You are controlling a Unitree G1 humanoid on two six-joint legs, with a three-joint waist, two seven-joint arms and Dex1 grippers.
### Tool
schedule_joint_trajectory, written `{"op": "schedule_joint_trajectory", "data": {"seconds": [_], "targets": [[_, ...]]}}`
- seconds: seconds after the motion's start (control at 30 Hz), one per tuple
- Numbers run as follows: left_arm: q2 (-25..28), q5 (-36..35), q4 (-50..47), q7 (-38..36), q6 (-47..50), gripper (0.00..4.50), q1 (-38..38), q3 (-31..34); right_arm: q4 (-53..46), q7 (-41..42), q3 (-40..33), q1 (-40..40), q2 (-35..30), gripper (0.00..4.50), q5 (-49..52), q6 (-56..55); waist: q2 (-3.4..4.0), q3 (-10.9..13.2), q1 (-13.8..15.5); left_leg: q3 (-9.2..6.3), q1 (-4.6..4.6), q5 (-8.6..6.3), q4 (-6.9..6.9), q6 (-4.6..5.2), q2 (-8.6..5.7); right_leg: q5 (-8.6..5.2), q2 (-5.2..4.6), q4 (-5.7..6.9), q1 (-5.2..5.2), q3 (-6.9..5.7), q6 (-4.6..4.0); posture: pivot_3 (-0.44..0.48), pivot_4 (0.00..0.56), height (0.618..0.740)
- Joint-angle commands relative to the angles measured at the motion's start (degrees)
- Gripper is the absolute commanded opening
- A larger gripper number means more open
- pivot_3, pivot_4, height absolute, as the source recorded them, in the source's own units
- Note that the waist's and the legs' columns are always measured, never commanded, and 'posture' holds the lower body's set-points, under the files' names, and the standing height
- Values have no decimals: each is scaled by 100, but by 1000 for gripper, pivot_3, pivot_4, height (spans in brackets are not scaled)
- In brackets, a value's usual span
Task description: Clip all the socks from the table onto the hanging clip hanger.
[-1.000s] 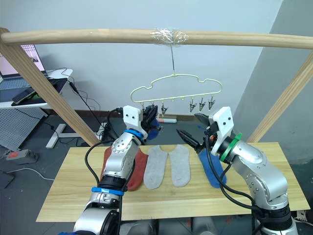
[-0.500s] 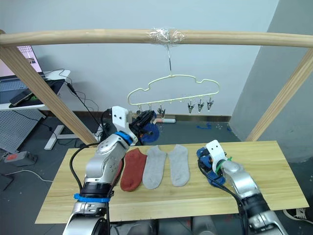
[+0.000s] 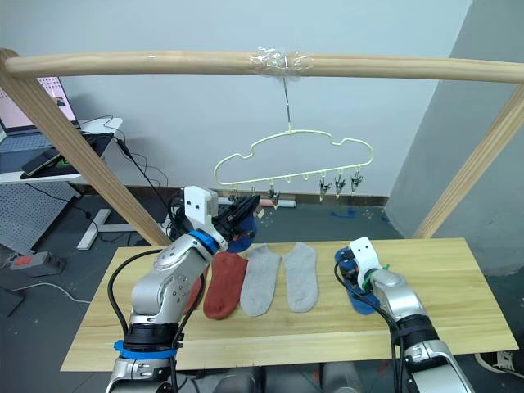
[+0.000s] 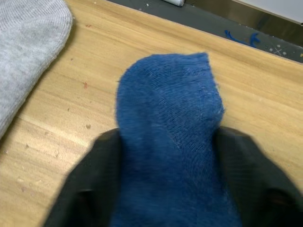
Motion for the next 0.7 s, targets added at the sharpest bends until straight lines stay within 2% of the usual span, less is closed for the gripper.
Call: {"op": "schedule_joint_trajectory", "data": {"seconds": [0.03, 0.1, 0.17, 0.33, 0.47, 0.57, 0.7], "targets": [[-26, -428, -250, 88, 461, 160, 10, 191, -128, 188, 20, 240, -16, 1371, -45, -26, 0, -2, 5, -1, 0, 0, 0, 0, 0, 0, 0, 0, 0, 0, 0, -33, 123, 740], [-90, -695, -307, 167, 732, 160, -13, 303, -257, 229, -7, 289, -23, 697, -31, -60, -1, -2, 4, 0, 0, 0, 0, 0, 1, 0, 1, 0, -1, 1, 0, -33, 123, 740], [-231, -1252, -292, 363, 1205, 160, -105, 597, -596, 332, 35, 350, -60, 16, -41, -158, 0, -2, 12, -1, -1, 0, 0, 0, 1, 0, 1, 0, -1, 1, 0, -42, 119, 740], [-518, -2908, -97, 1023, 2420, 160, -455, 1473, -2225, 876, 147, 631, -17, 16, 358, 348, 1, 0, 7, -7, -13, 0, 0, -1, 1, -1, 0, 0, -13, -3, 1, -53, 119, 740], [-502, -3774, -14, 1288, 2976, 160, -550, 1776, -3603, 1153, 157, 706, 73, 16, 963, 1333, 1, 1, 13, -11, -18, 0, 0, -1, 0, -1, 3, -2, -18, -2, 2, -73, 119, 740], [-439, -4124, -71, 1372, 3182, 160, -507, 1786, -4292, 1113, 140, 586, 244, 16, 1360, 1944, 0, 1, 33, -18, -20, -1, 0, -2, 0, -1, 3, -6, -18, -6, 2, -73, 119, 740], [-387, -4229, -126, 1426, 3220, 160, -465, 1702, -4612, 877, -11, 304, 553, 16, 1707, 2472, 0, 1, 56, -18, -21, -1, 0, -3, -2, 0, 3, -4, -22, -6, 0, -83, 119, 740]]}}
